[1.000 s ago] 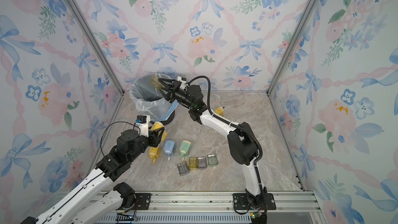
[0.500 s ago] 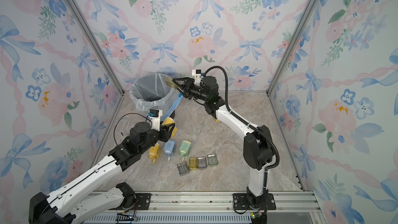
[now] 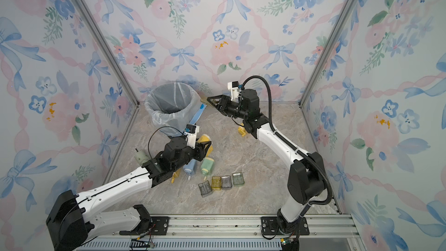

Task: Take out the pencil sharpener tray and clean the shavings
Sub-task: Pour the shavings into the trash bin, then place the container at the center of the board.

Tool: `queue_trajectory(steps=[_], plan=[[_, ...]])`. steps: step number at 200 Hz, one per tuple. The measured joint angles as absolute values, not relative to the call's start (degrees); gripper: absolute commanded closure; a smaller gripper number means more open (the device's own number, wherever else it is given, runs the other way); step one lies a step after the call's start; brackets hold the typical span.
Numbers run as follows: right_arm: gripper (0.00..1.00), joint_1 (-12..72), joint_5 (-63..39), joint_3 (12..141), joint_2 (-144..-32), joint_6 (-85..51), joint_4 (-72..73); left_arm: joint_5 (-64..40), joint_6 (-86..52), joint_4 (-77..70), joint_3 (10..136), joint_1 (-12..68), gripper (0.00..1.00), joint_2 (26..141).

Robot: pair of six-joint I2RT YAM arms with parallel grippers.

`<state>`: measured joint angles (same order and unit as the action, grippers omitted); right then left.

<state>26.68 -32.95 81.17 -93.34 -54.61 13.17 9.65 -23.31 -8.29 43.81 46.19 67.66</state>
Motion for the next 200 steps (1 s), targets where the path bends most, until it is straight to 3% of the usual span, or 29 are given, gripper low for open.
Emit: queue_trajectory(steps=[118, 200], plan=[[0.56, 24.82, -20.12, 67.02, -71.55, -31.03, -5.45, 14.79, -24.8, -12.21, 46.28, 53.87, 1.0, 78.74], [0.54, 22.11, -15.35, 54.59, -57.17, -25.61, -14.26, 17.85, -25.91, -12.43, 47.66, 57.76, 1.0, 85.01]])
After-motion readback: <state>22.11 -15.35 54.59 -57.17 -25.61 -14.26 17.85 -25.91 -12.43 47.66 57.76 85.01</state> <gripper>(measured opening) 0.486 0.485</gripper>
